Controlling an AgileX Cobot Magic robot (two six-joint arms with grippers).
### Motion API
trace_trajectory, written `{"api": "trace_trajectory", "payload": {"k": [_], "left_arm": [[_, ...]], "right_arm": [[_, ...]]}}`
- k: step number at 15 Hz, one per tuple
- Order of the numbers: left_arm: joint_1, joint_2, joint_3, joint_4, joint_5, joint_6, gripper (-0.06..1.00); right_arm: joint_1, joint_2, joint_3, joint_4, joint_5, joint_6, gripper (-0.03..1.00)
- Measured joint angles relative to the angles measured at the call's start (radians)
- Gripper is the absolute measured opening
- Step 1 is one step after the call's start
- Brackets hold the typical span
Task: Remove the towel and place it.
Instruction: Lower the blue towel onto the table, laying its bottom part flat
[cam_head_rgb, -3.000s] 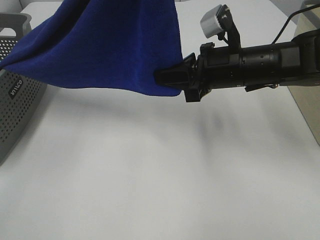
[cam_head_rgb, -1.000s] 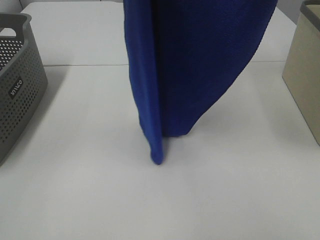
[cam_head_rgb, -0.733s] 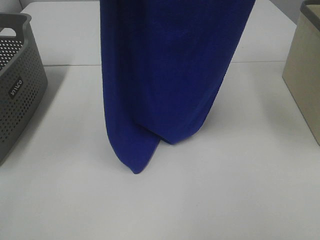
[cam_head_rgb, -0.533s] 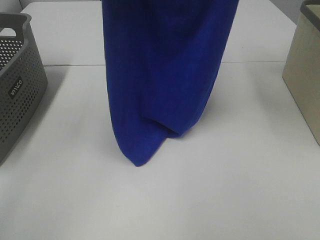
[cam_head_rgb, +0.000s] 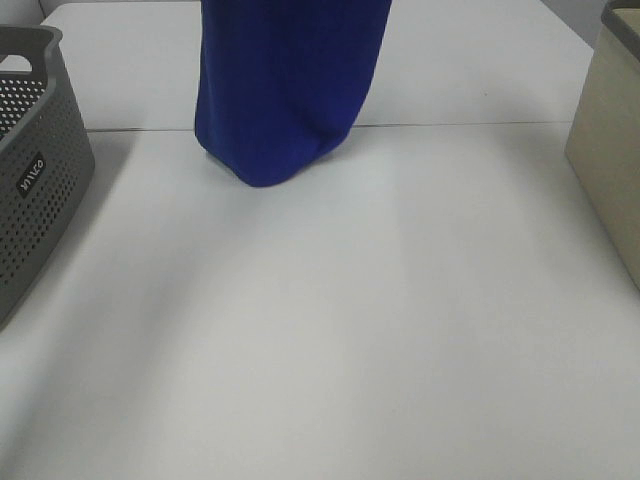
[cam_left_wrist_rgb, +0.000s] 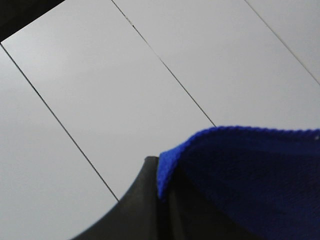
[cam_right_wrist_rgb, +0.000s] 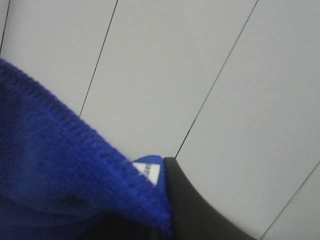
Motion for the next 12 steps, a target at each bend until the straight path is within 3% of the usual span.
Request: {"api": "trace_trajectory", "payload": {"k": [4,9,12], "left_arm": [[0.005,0.022,-0.041,0.0,0.079,-0.002,0.0],[0.002,0.051,-0.041,0.0,0.265,-0.002,0.0],[0.0,0.045,-0.041,-0.001,0.318,-0.002,0.0]], "right_arm": [[-0.064,0.002,-0.009,0.023,-0.003,-0.001,0.02],[-0.107,0.01,-0.004,0.053,0.144,-0.002,0.02],[-0.111,0.007,-0.001,0.07,0.182,-0.01,0.02]]}}
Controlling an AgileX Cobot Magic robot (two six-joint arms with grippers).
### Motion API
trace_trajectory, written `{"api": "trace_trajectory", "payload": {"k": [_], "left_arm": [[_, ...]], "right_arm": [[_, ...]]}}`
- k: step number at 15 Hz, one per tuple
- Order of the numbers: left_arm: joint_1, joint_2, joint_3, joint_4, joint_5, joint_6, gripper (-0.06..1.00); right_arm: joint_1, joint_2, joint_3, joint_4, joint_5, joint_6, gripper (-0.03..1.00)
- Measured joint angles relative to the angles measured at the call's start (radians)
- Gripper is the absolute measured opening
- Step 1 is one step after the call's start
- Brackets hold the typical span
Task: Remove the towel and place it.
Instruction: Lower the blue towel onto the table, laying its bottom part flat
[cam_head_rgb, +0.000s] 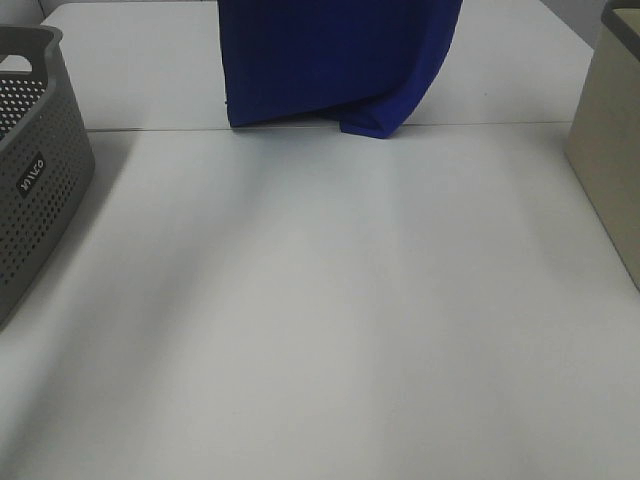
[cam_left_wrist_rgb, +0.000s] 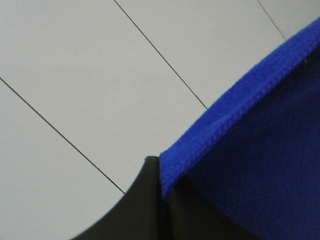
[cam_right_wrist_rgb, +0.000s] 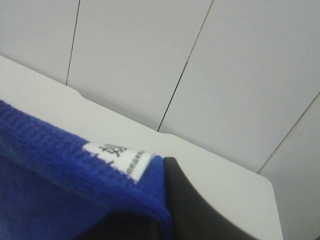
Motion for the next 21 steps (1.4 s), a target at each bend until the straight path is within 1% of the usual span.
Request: {"api": "trace_trajectory", "payload": {"k": [2,7,8,10,11,12,13,16,18,19,20,21], "left_arm": [[-0.008,-0.049,0.0,-0.001,0.077,0.0,0.0],[-0.08,-0.261,-0.004,-0.003,0.401,-0.002,0.0],[-0.085,-0.277,-0.004,-0.004,0.426,-0.004,0.0],[-0.098,-0.316,-0.005,-0.02,0.487,-0.028,0.0],[-0.101,-0.322,-0.005,-0.024,0.498,-0.044,0.0],[-0.101,-0.324,-0.005,-0.026,0.5,-0.062,0.0],[-0.101,-0.316,-0.005,-0.026,0.489,-0.071,0.0],[-0.082,-0.254,-0.005,-0.015,0.386,-0.074,0.0],[-0.061,-0.186,-0.005,-0.005,0.278,-0.074,0.0],[-0.047,-0.153,-0.005,-0.002,0.196,-0.074,0.0],[-0.041,-0.141,-0.005,-0.002,0.153,-0.074,0.0],[-0.033,-0.115,-0.005,0.0,0.072,-0.074,0.0]], "right_arm": [[0.0,-0.042,0.002,0.011,0.066,-0.002,0.02],[0.0,-0.248,0.001,0.069,0.391,-0.003,0.02],[0.0,-0.275,0.001,0.073,0.441,-0.003,0.02],[0.0,-0.302,0.001,0.075,0.477,-0.003,0.02],[0.0,-0.307,0.001,0.075,0.482,-0.004,0.02],[0.0,-0.308,0.001,0.072,0.482,-0.004,0.02],[0.0,-0.302,0.001,0.056,0.458,-0.004,0.02],[0.0,-0.248,0.001,0.037,0.327,-0.006,0.02],[-0.003,-0.174,0.0,0.031,0.227,-0.009,0.02],[-0.003,-0.137,0.001,0.031,0.164,-0.01,0.02],[-0.003,-0.117,0.001,0.031,0.125,-0.01,0.02],[-0.003,-0.086,0.001,0.034,0.041,-0.01,0.02]]}}
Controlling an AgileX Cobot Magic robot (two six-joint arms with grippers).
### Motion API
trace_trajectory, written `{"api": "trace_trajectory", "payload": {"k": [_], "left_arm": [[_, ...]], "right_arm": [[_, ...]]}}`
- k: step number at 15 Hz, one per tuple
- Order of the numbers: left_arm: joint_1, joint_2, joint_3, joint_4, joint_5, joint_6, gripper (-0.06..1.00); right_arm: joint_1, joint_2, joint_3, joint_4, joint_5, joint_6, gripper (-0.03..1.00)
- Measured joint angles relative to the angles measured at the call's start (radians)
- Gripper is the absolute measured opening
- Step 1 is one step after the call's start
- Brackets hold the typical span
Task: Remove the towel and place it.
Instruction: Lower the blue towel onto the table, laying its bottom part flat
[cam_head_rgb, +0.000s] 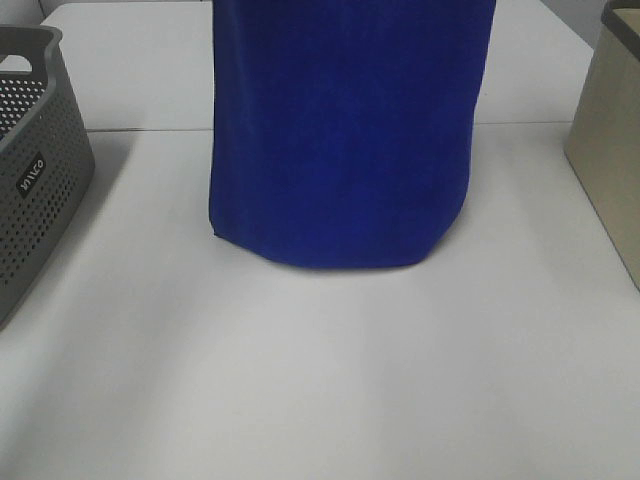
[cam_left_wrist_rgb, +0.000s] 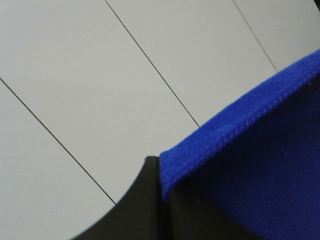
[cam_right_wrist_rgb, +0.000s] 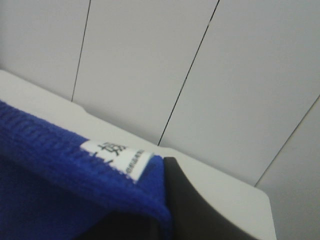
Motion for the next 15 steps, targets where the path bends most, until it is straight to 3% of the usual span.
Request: {"api": "trace_trajectory", "payload": {"k": [1,3,6,8,10,11,15], "left_arm": [[0.008,0.045,0.0,0.002,-0.165,0.0,0.0],[0.011,0.061,0.0,0.026,-0.254,0.0,0.0],[0.011,0.061,-0.019,0.052,-0.27,0.0,0.0],[0.011,0.061,-0.022,0.053,-0.214,0.0,0.0],[0.011,0.061,-0.022,0.053,-0.107,0.0,0.0],[-0.002,0.061,-0.022,0.038,0.105,0.0,0.0],[-0.058,0.061,-0.022,0.002,0.64,0.0,0.0]], "right_arm": [[0.0,0.041,0.0,0.03,-0.164,-0.001,0.02],[0.0,0.044,-0.002,0.039,-0.281,-0.001,0.02],[0.002,0.042,-0.011,0.041,-0.299,-0.002,0.02],[0.003,0.042,-0.011,0.041,-0.248,-0.002,0.02],[0.003,0.042,-0.011,0.041,-0.167,-0.002,0.02],[0.001,0.042,-0.011,0.03,0.001,-0.002,0.02],[0.001,0.042,-0.011,-0.046,0.467,0.011,0.02]]}}
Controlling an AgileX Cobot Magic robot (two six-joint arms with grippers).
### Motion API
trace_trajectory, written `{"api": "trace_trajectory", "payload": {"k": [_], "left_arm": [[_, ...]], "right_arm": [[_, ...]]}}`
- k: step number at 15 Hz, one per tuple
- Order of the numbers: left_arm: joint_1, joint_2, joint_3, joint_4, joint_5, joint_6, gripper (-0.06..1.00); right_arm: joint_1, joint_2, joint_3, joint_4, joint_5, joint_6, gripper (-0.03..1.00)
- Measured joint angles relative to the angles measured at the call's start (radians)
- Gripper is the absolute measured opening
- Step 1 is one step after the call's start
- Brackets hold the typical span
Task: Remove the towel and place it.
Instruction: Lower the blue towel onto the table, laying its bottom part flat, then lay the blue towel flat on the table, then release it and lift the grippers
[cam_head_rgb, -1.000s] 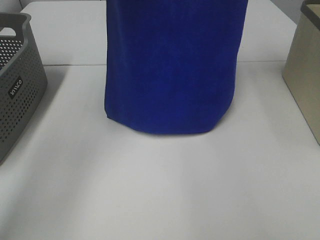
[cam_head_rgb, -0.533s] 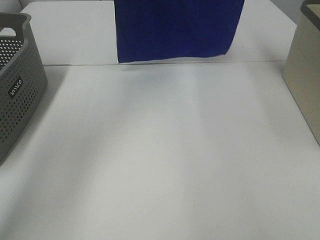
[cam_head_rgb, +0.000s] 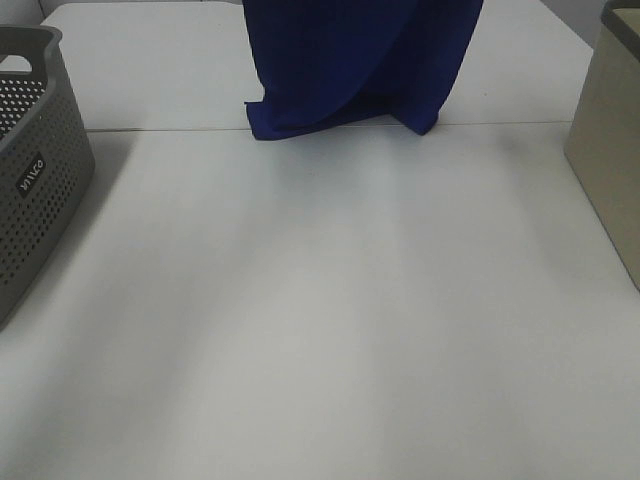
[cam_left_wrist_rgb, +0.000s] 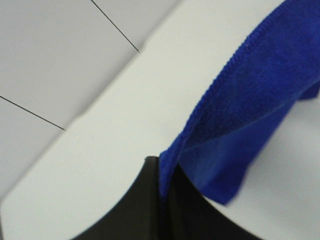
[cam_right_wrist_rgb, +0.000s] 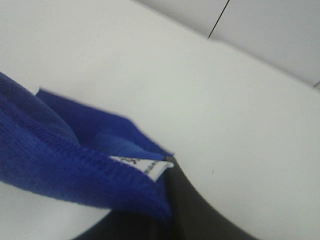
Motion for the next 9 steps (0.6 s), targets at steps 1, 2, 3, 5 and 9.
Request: {"api": "trace_trajectory", "payload": {"k": [1,2,3,5,9], "left_arm": [[-0.003,0.0,0.0,-0.022,0.13,0.0,0.0],[-0.003,0.0,0.0,-0.031,0.179,0.0,0.0],[-0.003,0.0,0.0,-0.052,0.27,0.0,0.0],[-0.003,-0.001,0.014,-0.084,0.316,-0.016,0.0],[-0.003,-0.037,0.229,-0.141,0.318,-0.053,0.0]], "right_arm": [[-0.001,0.0,0.0,-0.012,0.118,0.008,0.02],[-0.002,0.0,0.0,-0.013,0.163,0.008,0.02],[-0.003,0.0,0.0,-0.014,0.253,0.009,0.02],[-0.004,0.014,0.0,-0.014,0.314,0.013,0.02],[-0.004,0.004,0.169,-0.009,0.317,0.061,0.02]]}}
